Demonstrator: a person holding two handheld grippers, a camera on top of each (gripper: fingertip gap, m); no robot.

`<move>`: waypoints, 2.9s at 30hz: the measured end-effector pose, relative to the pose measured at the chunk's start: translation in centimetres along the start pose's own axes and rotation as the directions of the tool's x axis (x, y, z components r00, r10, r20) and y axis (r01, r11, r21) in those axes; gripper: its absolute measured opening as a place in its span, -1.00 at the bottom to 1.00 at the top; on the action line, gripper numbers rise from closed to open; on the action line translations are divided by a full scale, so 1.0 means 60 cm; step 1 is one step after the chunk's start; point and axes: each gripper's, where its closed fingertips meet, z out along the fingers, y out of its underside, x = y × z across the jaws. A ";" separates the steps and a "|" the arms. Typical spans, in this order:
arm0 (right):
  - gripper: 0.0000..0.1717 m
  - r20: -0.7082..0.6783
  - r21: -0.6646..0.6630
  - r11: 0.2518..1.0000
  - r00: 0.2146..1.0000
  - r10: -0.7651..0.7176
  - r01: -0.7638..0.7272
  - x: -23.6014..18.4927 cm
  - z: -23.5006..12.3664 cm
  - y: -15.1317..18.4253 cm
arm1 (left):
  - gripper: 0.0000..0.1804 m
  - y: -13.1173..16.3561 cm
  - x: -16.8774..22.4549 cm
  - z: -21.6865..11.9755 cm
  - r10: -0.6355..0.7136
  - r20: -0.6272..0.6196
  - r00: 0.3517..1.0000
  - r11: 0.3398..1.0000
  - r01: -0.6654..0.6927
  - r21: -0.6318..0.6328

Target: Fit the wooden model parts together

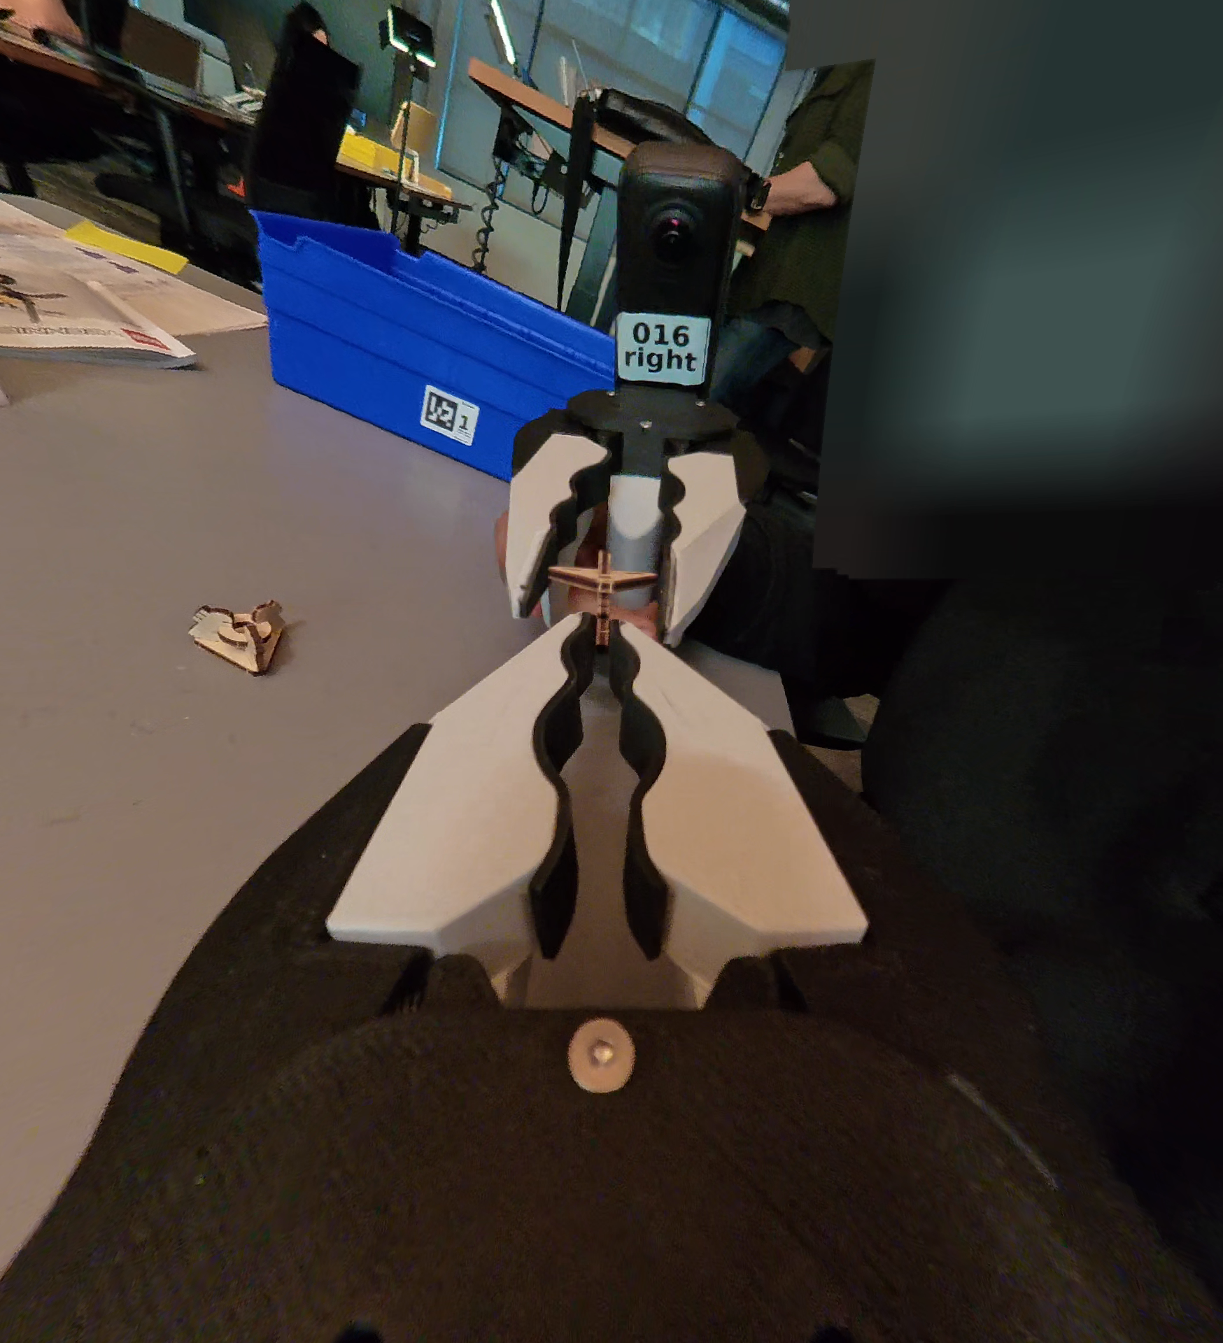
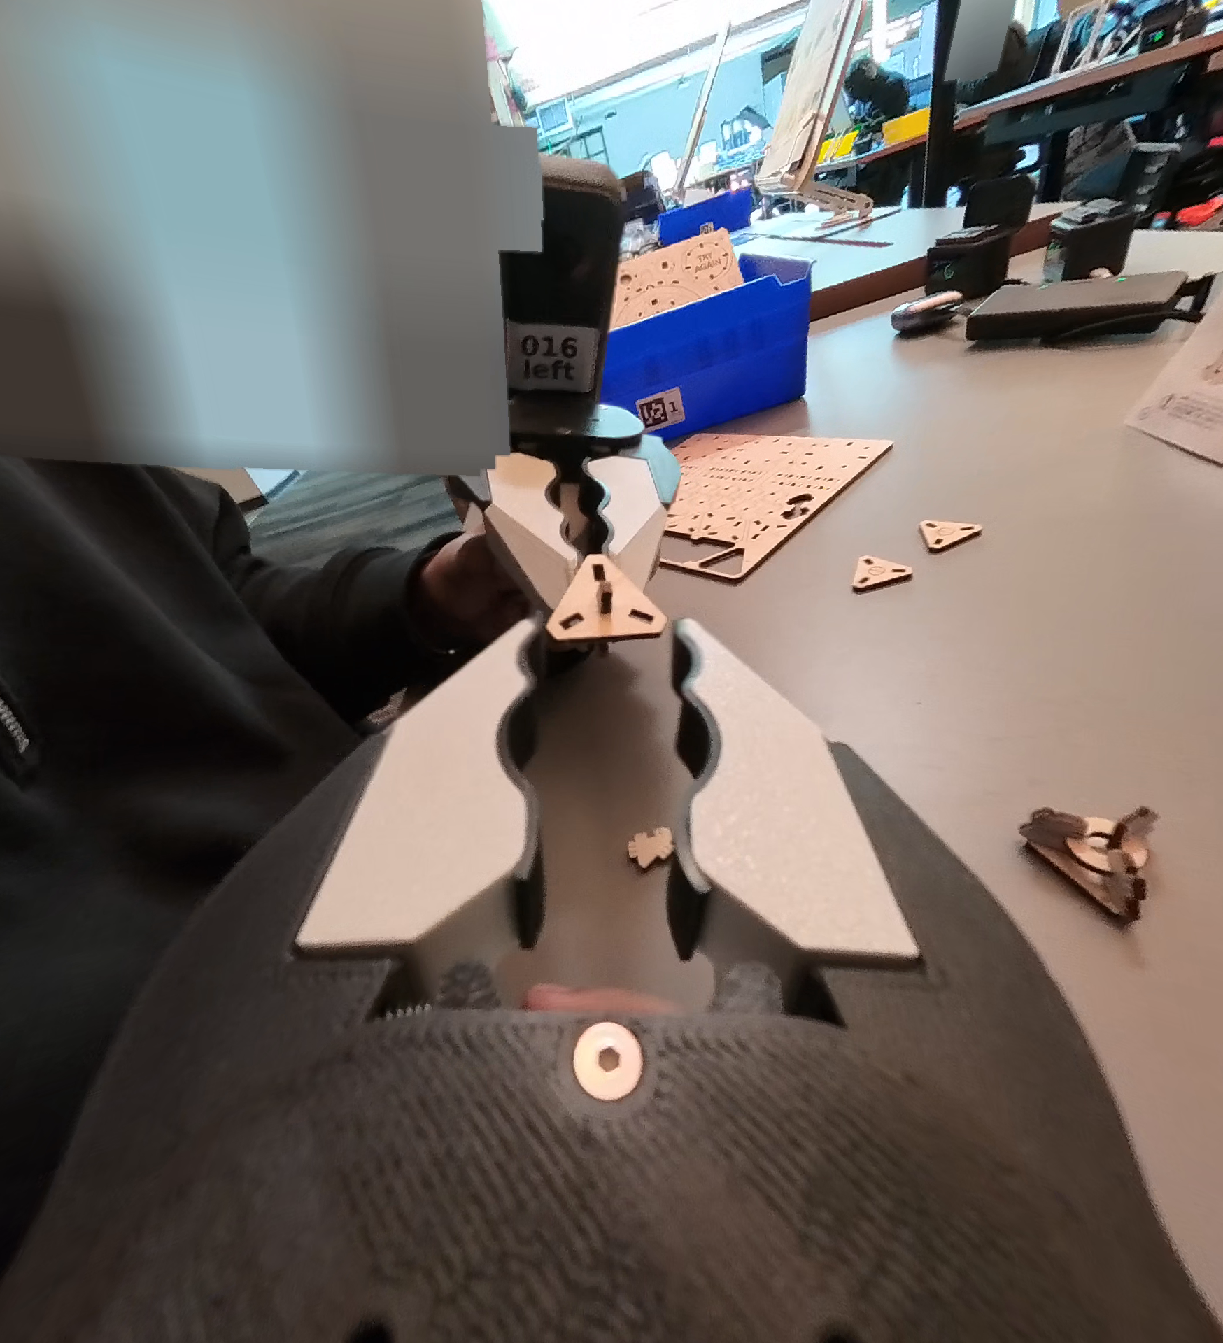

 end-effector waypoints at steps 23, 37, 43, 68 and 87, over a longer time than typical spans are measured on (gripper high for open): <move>-0.66 -0.119 0.193 0.969 0.976 0.180 -0.155 0.071 -0.048 -0.049 | -1.00 -0.030 -0.028 -0.032 -0.281 -0.108 0.954 0.942 0.296 0.160; -0.65 -0.207 0.161 0.984 0.972 0.107 -0.074 0.088 -0.049 -0.039 | -1.00 -0.030 -0.031 -0.033 -0.250 -0.070 0.966 0.952 0.259 0.166; -0.65 -0.255 0.148 0.989 0.966 0.043 -0.005 0.096 -0.052 -0.039 | -1.00 -0.027 -0.036 -0.031 -0.204 -0.009 0.979 0.967 0.203 0.154; -0.65 -0.307 0.121 0.992 0.952 -0.005 0.045 0.109 -0.050 -0.032 | -1.00 -0.015 -0.055 -0.009 -0.076 0.157 0.985 0.995 0.066 0.070; -0.65 -0.314 0.112 0.994 0.949 0.018 0.019 0.110 -0.045 -0.027 | -1.00 -0.012 -0.074 -0.017 -0.078 0.230 0.970 0.996 0.064 0.067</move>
